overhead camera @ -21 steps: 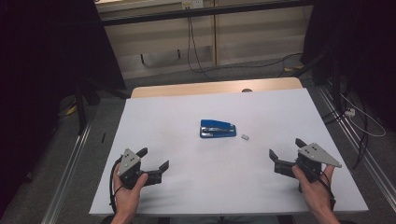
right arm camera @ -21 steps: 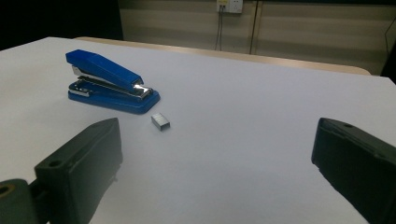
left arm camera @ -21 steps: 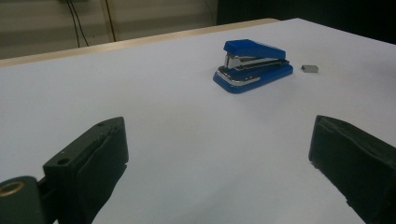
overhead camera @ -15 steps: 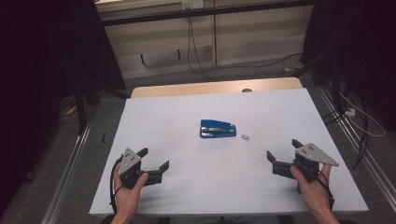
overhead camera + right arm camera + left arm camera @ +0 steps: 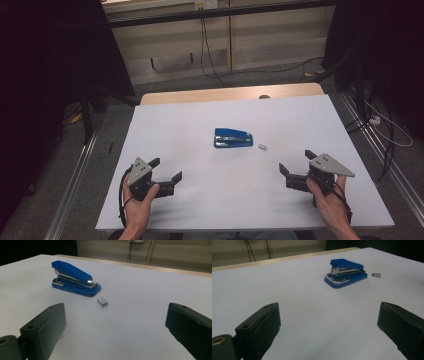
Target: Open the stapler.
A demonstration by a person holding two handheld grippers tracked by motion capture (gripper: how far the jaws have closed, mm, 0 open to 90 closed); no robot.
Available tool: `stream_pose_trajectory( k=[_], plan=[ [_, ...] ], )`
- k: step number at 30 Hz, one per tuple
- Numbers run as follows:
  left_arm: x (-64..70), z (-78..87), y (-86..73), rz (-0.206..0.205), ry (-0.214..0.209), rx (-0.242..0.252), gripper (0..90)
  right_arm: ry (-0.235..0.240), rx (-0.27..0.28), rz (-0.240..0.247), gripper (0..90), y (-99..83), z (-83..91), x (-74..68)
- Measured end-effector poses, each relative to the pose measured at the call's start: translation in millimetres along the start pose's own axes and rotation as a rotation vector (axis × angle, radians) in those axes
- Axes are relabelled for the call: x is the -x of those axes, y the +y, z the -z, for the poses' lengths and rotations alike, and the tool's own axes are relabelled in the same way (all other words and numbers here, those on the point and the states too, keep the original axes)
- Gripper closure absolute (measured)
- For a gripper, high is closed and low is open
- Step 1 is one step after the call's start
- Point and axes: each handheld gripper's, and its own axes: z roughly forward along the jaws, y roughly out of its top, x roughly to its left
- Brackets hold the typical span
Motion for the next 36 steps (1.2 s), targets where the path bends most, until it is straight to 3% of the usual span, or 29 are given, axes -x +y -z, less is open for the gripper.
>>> stream_pose_trajectory(
  k=[3, 6, 11, 14, 18, 24, 26, 30, 36],
  plan=[
    [0.8, 0.0, 0.5, -0.009, 0.002, -0.004, 4.9, 0.000, -0.004, 0.025, 2.9, -0.2, -1.8, -0.3],
    [-0.4, -3.7, -1.3, 0.013, -0.009, -0.030, 4.8, 0.010, 0.001, 0.011, 2.8, 1.7, -4.3, 0.3],
    [-2.1, -7.5, -1.4, 0.012, -0.025, -0.048, 5.0, 0.021, 0.000, -0.003, 3.2, 1.3, -7.7, -1.0],
    [-1.2, -7.9, -1.2, -0.001, -0.043, -0.054, 7.4, 0.070, -0.007, -0.007, 2.5, 2.7, -13.3, -4.4],
    [-0.7, -8.4, -0.6, -0.007, -0.034, -0.056, 7.4, 0.090, -0.003, 0.014, 2.0, 5.8, -21.7, -11.2],
    [0.1, -17.1, -1.6, -0.029, -0.030, -0.103, 7.4, 0.121, -0.013, 0.020, 2.1, 11.0, -31.1, -18.7],
    [0.1, -17.8, -1.4, -0.031, -0.028, -0.105, 7.4, 0.128, -0.009, 0.022, 1.9, 14.1, -34.4, -21.3],
    [0.7, -20.6, 1.5, -0.007, -0.077, -0.110, 9.7, 0.155, -0.010, 0.035, 1.9, 19.6, -43.9, -28.0],
    [5.0, -22.1, 5.3, -0.019, -0.084, -0.090, 9.1, 0.188, -0.002, 0.064, 1.5, 22.1, -51.1, -36.0]
  ],
)
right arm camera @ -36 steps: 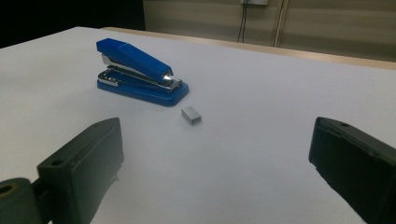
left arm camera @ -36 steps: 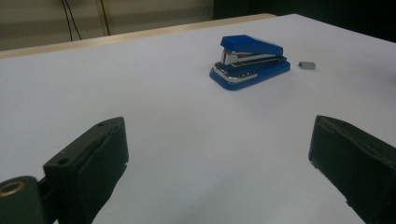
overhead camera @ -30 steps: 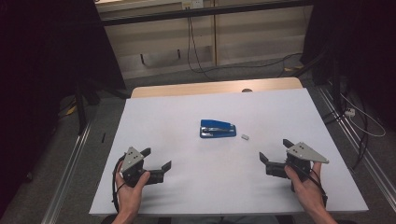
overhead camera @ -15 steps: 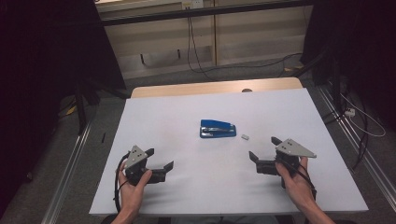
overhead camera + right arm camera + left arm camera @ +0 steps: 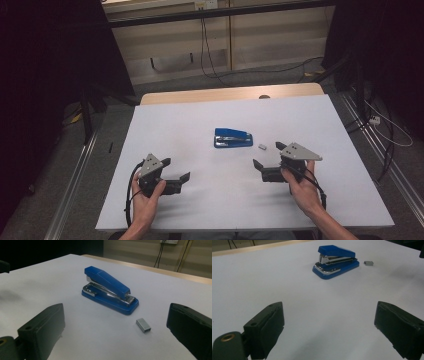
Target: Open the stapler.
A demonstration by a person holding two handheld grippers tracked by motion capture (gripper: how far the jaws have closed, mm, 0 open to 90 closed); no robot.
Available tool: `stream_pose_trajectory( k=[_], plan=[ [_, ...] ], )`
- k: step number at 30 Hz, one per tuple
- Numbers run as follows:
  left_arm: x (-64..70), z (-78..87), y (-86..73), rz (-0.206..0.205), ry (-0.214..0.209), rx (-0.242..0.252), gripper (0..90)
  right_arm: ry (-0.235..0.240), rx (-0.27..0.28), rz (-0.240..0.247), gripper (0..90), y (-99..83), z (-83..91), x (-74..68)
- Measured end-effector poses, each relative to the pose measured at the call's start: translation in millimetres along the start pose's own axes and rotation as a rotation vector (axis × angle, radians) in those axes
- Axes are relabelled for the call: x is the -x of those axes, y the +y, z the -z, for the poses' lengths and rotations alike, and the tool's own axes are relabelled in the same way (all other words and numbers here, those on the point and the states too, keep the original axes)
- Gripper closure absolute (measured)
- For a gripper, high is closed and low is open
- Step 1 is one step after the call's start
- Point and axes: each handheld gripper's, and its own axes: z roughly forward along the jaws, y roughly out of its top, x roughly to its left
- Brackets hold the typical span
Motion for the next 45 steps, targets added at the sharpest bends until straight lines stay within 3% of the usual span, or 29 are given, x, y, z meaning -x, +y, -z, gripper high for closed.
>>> stream_pose_trajectory(
  k=[2, 7, 10, 12, 16, 19, 25, 30, 34, 39, 40, 45],
  plan=[
    [0.2, -3.3, 1.3, 0.002, -0.019, 0.003, 9.0, 0.025, 0.016, 0.014, 1.2, 3.4, -2.9, -2.5],
    [-0.9, -7.5, 4.4, -0.009, -0.017, 0.018, 6.9, 0.060, 0.021, 0.014, 1.4, 7.4, -11.5, -6.2],
    [-1.5, -11.8, 6.4, 0.021, -0.016, 0.025, 4.6, 0.063, 0.018, 0.017, 2.1, 8.3, -15.7, -7.7],
    [-0.7, -13.0, 8.2, -0.016, -0.002, 0.026, 5.0, 0.072, 0.015, 0.018, 2.4, 9.1, -20.3, -9.1],
    [-2.7, -17.4, 13.6, 0.002, 0.002, 0.046, 4.8, 0.086, 0.010, 0.019, 3.1, 10.3, -28.2, -10.6],
    [-3.3, -23.8, 20.9, -0.042, 0.024, 0.044, 4.8, 0.095, 0.006, 0.019, 3.7, 11.6, -35.7, -12.9],
    [-2.7, -34.8, 30.2, -0.036, 0.008, 0.062, 5.1, 0.106, 0.018, 0.029, 4.9, 17.4, -45.9, -18.6],
    [-4.4, -42.5, 37.2, -0.029, -0.009, 0.071, 5.1, 0.131, 0.031, 0.034, 11.2, 22.9, -51.8, -19.1],
    [-7.0, -48.8, 40.0, -0.050, 0.008, 0.063, 5.1, 0.128, 0.033, 0.037, 14.3, 24.8, -58.7, -19.4],
    [-12.9, -58.2, 41.4, -0.035, 0.003, 0.051, 5.1, 0.123, 0.035, 0.031, 15.6, 24.7, -63.2, -18.5],
    [-15.2, -60.7, 41.9, -0.049, 0.017, 0.044, 5.1, 0.125, 0.030, 0.029, 17.9, 24.3, -65.4, -17.5],
    [-21.1, -65.7, 43.2, -0.041, 0.033, 0.051, 5.1, 0.122, 0.028, 0.019, 20.2, 23.5, -68.9, -15.3]
  ],
)
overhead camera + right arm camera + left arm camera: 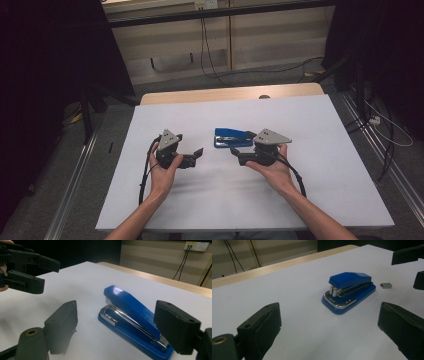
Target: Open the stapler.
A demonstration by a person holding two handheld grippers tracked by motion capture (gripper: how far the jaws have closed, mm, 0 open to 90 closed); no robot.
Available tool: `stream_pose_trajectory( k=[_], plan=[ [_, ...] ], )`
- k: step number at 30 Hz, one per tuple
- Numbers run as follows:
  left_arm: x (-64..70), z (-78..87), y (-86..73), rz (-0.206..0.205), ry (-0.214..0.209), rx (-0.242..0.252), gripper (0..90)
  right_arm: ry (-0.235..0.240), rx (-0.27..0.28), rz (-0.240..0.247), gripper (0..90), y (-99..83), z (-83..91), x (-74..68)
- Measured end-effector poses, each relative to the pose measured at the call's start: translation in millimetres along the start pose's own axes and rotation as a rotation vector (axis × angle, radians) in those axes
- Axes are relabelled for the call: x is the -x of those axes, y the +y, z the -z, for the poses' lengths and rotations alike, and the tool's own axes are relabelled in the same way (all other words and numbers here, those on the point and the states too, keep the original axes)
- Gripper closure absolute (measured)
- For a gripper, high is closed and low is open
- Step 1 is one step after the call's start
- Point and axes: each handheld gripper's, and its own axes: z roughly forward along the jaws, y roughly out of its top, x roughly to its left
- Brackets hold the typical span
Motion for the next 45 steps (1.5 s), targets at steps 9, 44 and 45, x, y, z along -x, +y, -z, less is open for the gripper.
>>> stream_pose_trajectory(
  k=[9, 44, 45],
  plan=[
    [-4.8, -16.4, 13.9, -0.044, -0.006, -0.006, 4.7, -0.005, 0.013, -0.007, 23.2, 7.1, -10.3, 3.1],
    [-9.8, -46.5, 15.0, 0.011, 0.011, -0.060, 7.5, 0.066, -0.051, 0.036, 81.3, 2.5, -21.2, 6.0],
    [-9.5, -46.3, 15.1, 0.018, 0.006, -0.060, 7.3, 0.069, -0.054, 0.033, 83.7, 2.1, -21.0, 6.3]
  ],
)
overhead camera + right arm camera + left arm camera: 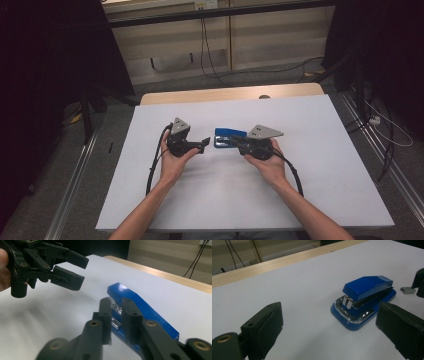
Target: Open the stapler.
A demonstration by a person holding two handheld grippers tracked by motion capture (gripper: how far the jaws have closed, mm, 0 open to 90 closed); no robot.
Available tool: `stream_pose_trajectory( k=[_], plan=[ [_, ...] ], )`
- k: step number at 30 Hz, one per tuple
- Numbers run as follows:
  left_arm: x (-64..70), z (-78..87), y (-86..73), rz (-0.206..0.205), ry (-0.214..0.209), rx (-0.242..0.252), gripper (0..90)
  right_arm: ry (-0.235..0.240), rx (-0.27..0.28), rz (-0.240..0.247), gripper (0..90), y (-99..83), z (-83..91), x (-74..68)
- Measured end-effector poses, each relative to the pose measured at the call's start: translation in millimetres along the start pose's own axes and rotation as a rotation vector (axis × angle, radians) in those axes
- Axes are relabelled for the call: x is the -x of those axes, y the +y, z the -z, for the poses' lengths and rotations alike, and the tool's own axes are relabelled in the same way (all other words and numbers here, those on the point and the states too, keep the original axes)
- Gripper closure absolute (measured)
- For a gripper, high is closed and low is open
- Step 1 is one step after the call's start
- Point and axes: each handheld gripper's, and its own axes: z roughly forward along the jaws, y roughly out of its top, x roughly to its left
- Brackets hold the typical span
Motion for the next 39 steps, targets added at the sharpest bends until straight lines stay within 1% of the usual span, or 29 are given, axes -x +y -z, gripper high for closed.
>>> stream_pose_trajectory(
  k=[1, 2, 4, 5, 6, 7, 8, 9, 10, 11, 12, 13, 14, 15, 17, 18, 19, 20, 21, 23, 24, 25, 27, 28, 29, 33, 34, 37, 39],
  plan=[
    [0.3, 0.1, 0.3, 0.004, -0.013, -0.001, 7.7, 0.004, -0.002, 0.000, 87.6, -0.4, -0.1, 0.6],
    [0.5, 0.4, 0.2, 0.002, -0.015, 0.000, 10.4, 0.003, -0.006, -0.005, 90.0, -1.3, 0.1, 0.9],
    [1.3, 0.2, 0.3, 0.005, -0.016, -0.007, 12.2, 0.005, -0.012, -0.003, 90.0, -1.7, -0.3, 1.3],
    [1.6, 0.1, 0.2, 0.002, -0.022, -0.008, 17.5, 0.010, -0.017, -0.009, 90.0, -1.6, -0.4, 1.2],
    [1.9, -0.2, 0.3, 0.001, -0.019, -0.005, 17.5, 0.010, -0.017, -0.009, 90.0, -1.6, -0.4, 1.2],
    [1.9, -0.8, 0.3, 0.002, -0.018, -0.008, 19.9, 0.015, -0.017, -0.013, 90.0, -1.6, -0.6, 1.4],
    [1.9, -1.8, 0.3, 0.015, -0.020, -0.008, 23.7, 0.014, -0.027, -0.010, 90.0, -1.6, -0.7, 1.4],
    [1.9, -2.1, 0.2, 0.020, -0.016, -0.009, 23.7, 0.014, -0.027, -0.010, 90.0, -1.6, -0.7, 1.4],
    [1.6, -2.2, 0.3, 0.015, -0.012, -0.009, 29.9, 0.016, -0.033, -0.014, 90.0, -2.3, -1.2, 2.1],
    [1.4, -2.2, 0.5, 0.013, -0.016, -0.009, 33.8, 0.015, -0.035, -0.016, 90.0, -2.5, -1.4, 2.3],
    [1.2, -2.0, 0.5, 0.012, -0.021, -0.011, 33.8, 0.015, -0.035, -0.016, 90.0, -2.5, -1.4, 2.3],
    [1.3, -1.7, 0.4, 0.012, -0.023, -0.011, 37.1, 0.013, -0.036, -0.015, 90.0, -2.7, -1.6, 2.7],
    [1.5, -1.3, 0.4, 0.003, -0.028, -0.017, 43.8, 0.014, -0.039, -0.018, 90.0, -2.9, -2.0, 3.3],
    [2.1, -1.1, 0.2, 0.001, -0.029, -0.020, 43.8, 0.014, -0.039, -0.018, 90.0, -2.9, -2.0, 3.3],
    [4.0, 0.0, 0.0, -0.006, -0.036, -0.022, 50.4, 0.014, -0.042, -0.019, 90.0, -3.2, -2.3, 3.4],
    [5.6, 0.5, 0.3, -0.023, -0.050, -0.021, 52.6, 0.015, -0.043, -0.019, 90.0, -3.3, -2.4, 3.4],
    [8.1, 0.6, 0.8, -0.039, -0.054, -0.019, 59.7, 0.013, -0.046, -0.020, 90.0, -3.3, -2.7, 3.3],
    [10.3, 0.8, 1.4, -0.053, -0.054, -0.020, 59.7, 0.013, -0.046, -0.020, 90.0, -3.3, -2.7, 3.3],
    [12.7, 0.2, 1.7, -0.057, -0.066, -0.019, 69.6, 0.027, -0.046, -0.031, 90.0, -3.4, -3.4, 3.4],
    [15.0, -1.5, 1.8, -0.059, -0.080, -0.022, 75.3, 0.023, -0.048, -0.034, 90.0, -3.6, -4.5, 3.5],
    [16.4, -2.6, 1.5, -0.059, -0.080, -0.026, 75.3, 0.023, -0.048, -0.034, 90.0, -3.6, -4.5, 3.5],
    [17.1, -4.0, 1.3, -0.060, -0.085, -0.028, 78.2, 0.019, -0.054, -0.027, 90.0, -3.6, -5.3, 3.9],
    [17.9, -5.9, 1.4, -0.063, -0.090, -0.039, 86.2, 0.011, -0.061, -0.036, 90.0, -4.2, -8.6, 5.0],
    [17.7, -6.5, 1.7, -0.055, -0.098, -0.035, 86.2, 0.011, -0.061, -0.036, 90.0, -4.2, -8.6, 5.0],
    [17.5, -7.1, 2.1, -0.046, -0.102, -0.033, 89.8, 0.010, -0.067, -0.034, 90.0, -4.3, -9.6, 5.0],
    [15.7, -12.6, 4.8, -0.041, -0.101, -0.049, 90.0, 0.012, -0.083, -0.036, 90.0, -3.7, -17.0, 4.5],
    [15.7, -15.9, 5.2, -0.031, -0.108, -0.052, 90.0, 0.014, -0.089, -0.036, 90.0, -3.3, -19.2, 4.4],
    [16.6, -22.4, 7.0, -0.033, -0.108, -0.074, 90.0, 0.016, -0.121, -0.024, 90.0, -1.4, -26.8, 4.1],
    [16.0, -27.3, 9.4, -0.039, -0.093, -0.085, 90.0, 0.015, -0.129, -0.023, 90.0, -0.7, -29.5, 4.6]
  ],
)
